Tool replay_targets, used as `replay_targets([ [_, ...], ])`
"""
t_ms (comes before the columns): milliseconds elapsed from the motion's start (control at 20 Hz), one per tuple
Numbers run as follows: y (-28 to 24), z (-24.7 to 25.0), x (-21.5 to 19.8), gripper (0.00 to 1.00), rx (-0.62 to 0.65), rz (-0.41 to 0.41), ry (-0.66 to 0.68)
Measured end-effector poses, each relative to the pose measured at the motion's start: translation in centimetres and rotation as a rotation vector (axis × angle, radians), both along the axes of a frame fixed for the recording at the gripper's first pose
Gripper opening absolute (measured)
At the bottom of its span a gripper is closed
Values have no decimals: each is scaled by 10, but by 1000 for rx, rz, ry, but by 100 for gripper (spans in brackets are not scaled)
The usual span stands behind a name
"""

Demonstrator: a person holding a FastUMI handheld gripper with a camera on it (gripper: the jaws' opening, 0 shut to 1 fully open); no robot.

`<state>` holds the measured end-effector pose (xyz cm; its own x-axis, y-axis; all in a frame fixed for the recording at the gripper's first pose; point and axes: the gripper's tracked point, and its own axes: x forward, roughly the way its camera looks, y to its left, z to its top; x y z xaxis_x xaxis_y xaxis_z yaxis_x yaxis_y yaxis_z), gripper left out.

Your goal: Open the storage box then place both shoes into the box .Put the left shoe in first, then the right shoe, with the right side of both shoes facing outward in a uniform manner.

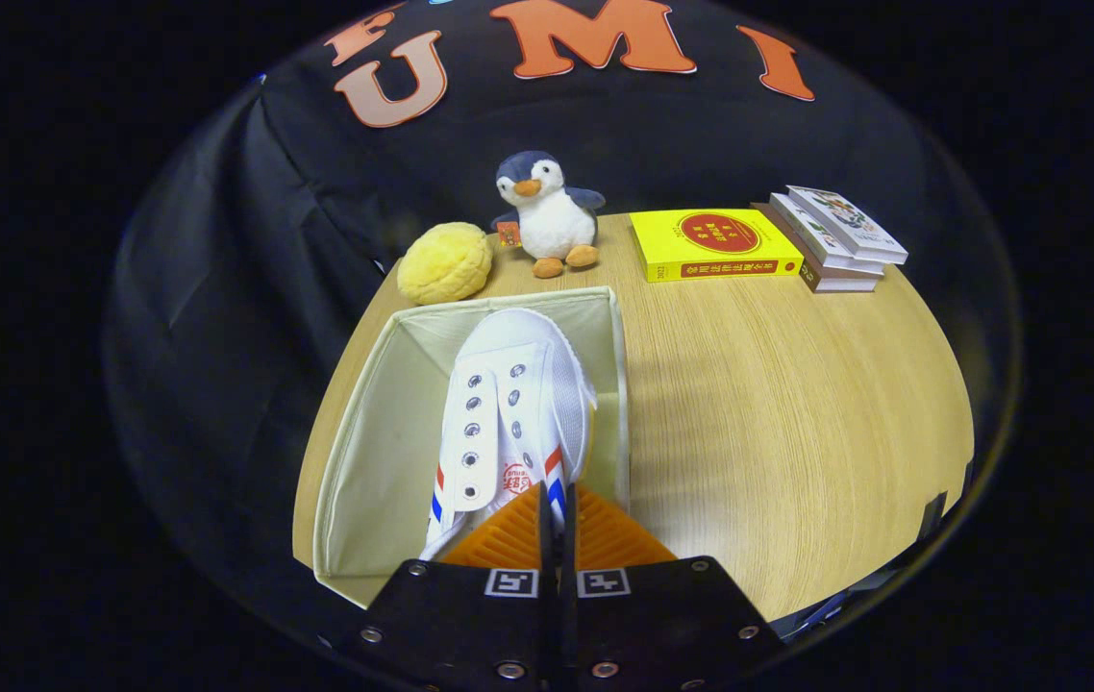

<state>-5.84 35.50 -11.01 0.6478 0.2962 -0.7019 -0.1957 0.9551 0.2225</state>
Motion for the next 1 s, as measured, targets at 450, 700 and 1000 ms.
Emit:
replay_targets([
  [450,15,24,-2,51,-19,35,-45],
  [700,4,77,4,99,52,49,-148],
  [1000,-57,144,23,99,66,24,-319],
])
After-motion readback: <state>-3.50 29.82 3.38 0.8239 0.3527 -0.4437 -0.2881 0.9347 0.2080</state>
